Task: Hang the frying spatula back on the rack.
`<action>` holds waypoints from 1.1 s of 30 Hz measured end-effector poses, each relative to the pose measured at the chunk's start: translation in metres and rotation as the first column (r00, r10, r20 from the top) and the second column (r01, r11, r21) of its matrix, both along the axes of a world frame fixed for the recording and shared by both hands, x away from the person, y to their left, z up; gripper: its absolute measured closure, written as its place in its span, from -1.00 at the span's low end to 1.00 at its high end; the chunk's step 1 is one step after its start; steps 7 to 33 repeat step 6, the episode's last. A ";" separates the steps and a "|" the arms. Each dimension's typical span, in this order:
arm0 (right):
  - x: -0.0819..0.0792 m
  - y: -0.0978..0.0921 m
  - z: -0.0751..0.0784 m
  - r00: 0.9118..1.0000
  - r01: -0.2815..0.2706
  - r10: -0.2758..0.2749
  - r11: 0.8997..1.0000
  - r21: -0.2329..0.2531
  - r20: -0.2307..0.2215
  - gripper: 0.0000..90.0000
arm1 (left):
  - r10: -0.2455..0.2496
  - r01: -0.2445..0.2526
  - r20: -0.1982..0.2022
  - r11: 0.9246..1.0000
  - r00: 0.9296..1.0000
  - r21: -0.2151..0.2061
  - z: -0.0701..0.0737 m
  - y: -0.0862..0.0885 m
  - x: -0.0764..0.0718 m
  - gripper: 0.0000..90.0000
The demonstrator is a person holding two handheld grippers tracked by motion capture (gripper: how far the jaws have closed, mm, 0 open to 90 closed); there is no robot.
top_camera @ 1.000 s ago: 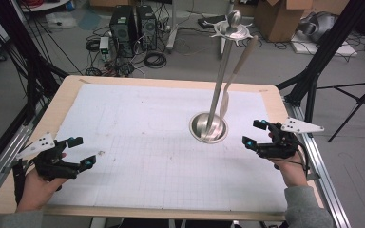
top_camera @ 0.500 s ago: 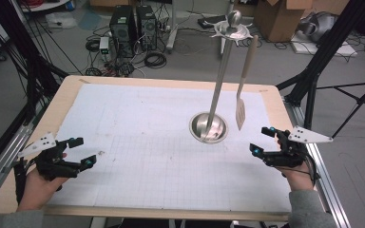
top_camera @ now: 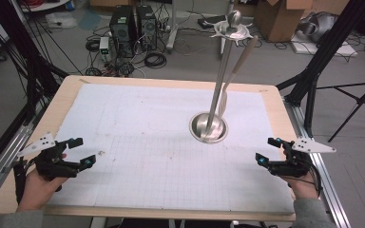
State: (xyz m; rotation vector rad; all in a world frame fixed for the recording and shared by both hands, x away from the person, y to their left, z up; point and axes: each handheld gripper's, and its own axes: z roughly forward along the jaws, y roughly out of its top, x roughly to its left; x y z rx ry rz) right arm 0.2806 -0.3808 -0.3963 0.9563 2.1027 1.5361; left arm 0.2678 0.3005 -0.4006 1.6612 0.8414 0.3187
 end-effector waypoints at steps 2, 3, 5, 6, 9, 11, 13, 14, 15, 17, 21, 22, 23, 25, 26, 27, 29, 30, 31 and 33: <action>0.000 -0.002 -0.003 1.000 0.010 -0.010 1.000 0.009 -0.016 -0.70 | 0.000 0.000 -0.001 1.000 1.000 0.003 0.000 0.000 0.000 -0.95; 0.000 -0.003 -0.004 1.000 0.017 -0.017 1.000 0.025 -0.020 -0.73 | 0.003 -0.003 -0.002 1.000 1.000 0.001 0.000 0.000 0.000 -0.95; 0.001 -0.005 -0.003 1.000 0.026 -0.025 0.998 0.049 -0.013 -0.74 | 0.003 -0.002 -0.003 1.000 1.000 0.005 -0.001 0.000 0.001 -0.95; 0.000 -0.005 -0.003 1.000 0.025 -0.025 0.998 0.059 -0.009 -0.74 | 0.003 -0.003 -0.006 1.000 1.000 0.003 -0.001 0.000 0.001 -0.95; 0.000 -0.005 -0.003 1.000 0.025 -0.025 0.998 0.059 -0.009 -0.74 | 0.003 -0.003 -0.006 1.000 1.000 0.003 -0.001 0.000 0.001 -0.95; 0.000 -0.005 -0.003 1.000 0.025 -0.025 0.998 0.059 -0.009 -0.74 | 0.003 -0.003 -0.006 1.000 1.000 0.003 -0.001 0.000 0.001 -0.95; 0.000 -0.005 -0.003 1.000 0.025 -0.025 0.998 0.059 -0.009 -0.74 | 0.003 -0.003 -0.006 1.000 1.000 0.003 -0.001 0.000 0.001 -0.95; 0.000 -0.005 -0.003 1.000 0.025 -0.025 0.998 0.059 -0.009 -0.74 | 0.003 -0.003 -0.006 1.000 1.000 0.003 -0.001 0.000 0.001 -0.95; 0.000 -0.005 -0.003 1.000 0.025 -0.025 0.998 0.059 -0.009 -0.74 | 0.003 -0.003 -0.006 1.000 1.000 0.003 -0.001 0.000 0.001 -0.95; 0.000 -0.005 -0.003 1.000 0.025 -0.025 0.998 0.059 -0.009 -0.74 | 0.003 -0.003 -0.006 1.000 1.000 0.003 -0.001 0.000 0.001 -0.95; 0.000 -0.005 -0.003 1.000 0.025 -0.025 0.998 0.059 -0.009 -0.74 | 0.003 -0.003 -0.006 1.000 1.000 0.003 -0.001 0.000 0.001 -0.95; 0.000 -0.005 -0.003 1.000 0.025 -0.025 0.998 0.059 -0.009 -0.74 | 0.003 -0.003 -0.006 1.000 1.000 0.003 -0.001 0.000 0.001 -0.95; 0.000 -0.005 -0.003 1.000 0.025 -0.025 0.998 0.059 -0.009 -0.74 | 0.003 -0.003 -0.006 1.000 1.000 0.003 -0.001 0.000 0.001 -0.95; 0.000 -0.005 -0.003 1.000 0.025 -0.025 0.998 0.059 -0.009 -0.74 | 0.003 -0.003 -0.006 1.000 1.000 0.003 -0.001 0.000 0.001 -0.95; 0.000 -0.005 -0.003 1.000 0.025 -0.025 0.998 0.059 -0.009 -0.74 | 0.003 -0.003 -0.006 1.000 1.000 0.003 -0.001 0.000 0.001 -0.95; 0.000 -0.005 -0.003 1.000 0.025 -0.025 0.998 0.059 -0.009 -0.74 | 0.003 -0.003 -0.006 1.000 1.000 0.003 -0.001 0.000 0.001 -0.95; 0.000 -0.005 -0.003 1.000 0.025 -0.025 0.998 0.059 -0.009 -0.74 | 0.003 -0.003 -0.006 1.000 1.000 0.003 -0.001 0.000 0.001 -0.95; 0.000 -0.005 -0.003 1.000 0.025 -0.025 0.998 0.059 -0.009 -0.74 | 0.003 -0.003 -0.006 1.000 1.000 0.003 -0.001 0.000 0.001 -0.95; 0.000 -0.005 -0.003 1.000 0.025 -0.025 0.998 0.059 -0.009 -0.74 | 0.003 -0.003 -0.006 1.000 1.000 0.003 -0.001 0.000 0.001 -0.95; 0.000 -0.005 -0.003 1.000 0.025 -0.025 0.998 0.059 -0.009 -0.74 | 0.003 -0.003 -0.006 1.000 1.000 0.003 -0.001 0.000 0.001 -0.95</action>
